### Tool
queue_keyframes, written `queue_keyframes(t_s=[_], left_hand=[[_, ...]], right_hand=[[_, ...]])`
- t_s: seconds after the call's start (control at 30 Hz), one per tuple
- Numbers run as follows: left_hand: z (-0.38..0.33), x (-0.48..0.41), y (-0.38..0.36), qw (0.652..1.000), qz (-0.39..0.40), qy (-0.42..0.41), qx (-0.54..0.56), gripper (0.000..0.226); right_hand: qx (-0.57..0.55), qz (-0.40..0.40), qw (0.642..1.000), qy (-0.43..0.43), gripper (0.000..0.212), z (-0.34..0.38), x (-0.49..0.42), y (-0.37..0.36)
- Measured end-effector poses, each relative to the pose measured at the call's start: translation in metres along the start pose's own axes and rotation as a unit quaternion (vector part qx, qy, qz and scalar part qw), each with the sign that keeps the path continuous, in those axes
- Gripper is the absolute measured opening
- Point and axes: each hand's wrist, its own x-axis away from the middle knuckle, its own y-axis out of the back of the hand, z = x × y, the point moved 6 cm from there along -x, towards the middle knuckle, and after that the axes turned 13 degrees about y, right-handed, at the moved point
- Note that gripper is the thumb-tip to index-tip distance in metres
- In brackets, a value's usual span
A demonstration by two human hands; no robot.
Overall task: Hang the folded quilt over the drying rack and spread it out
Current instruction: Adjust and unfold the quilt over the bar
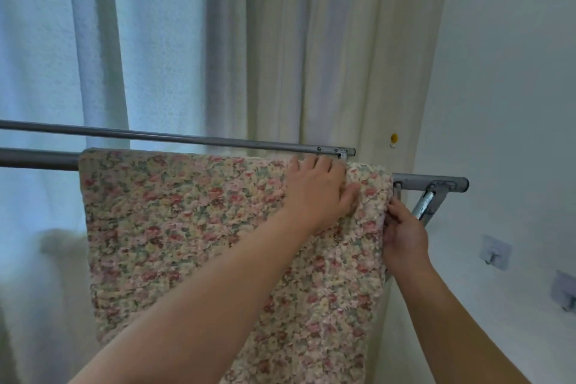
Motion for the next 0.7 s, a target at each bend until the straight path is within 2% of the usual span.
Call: queue_keyframes(t_s=[0.13,0.23,0.4,0.53,0.7], left_hand=[[-0.04,-0.012,-0.017,0.998,0.059,0.027,0.022,0.07],[-0.057,-0.018,-0.025,0.998,0.062,0.022,-0.007,0.061],[-0.057,-0.018,-0.026,0.998,0.02,-0.046,-0.029,0.044],[-0.048,-0.017,-0.023,0.994,0.039,-0.095,-0.04,0.047],[-0.032,-0.02,-0.01,0.994,0.044,-0.1,-0.028,0.048]], right_hand=[[-0.02,0.038,0.995,-0.085,0.03,-0.009,-0.001,-0.003],[0.007,0.039,0.994,-0.106,0.028,-0.013,0.001,-0.009],[0.103,0.006,0.994,-0.019,0.021,-0.006,-0.004,-0.001],[0.13,-0.024,0.991,0.015,0.017,-0.007,-0.002,-0.004],[0.185,-0.041,0.981,0.042,0.019,-0.012,-0.007,0.0]])
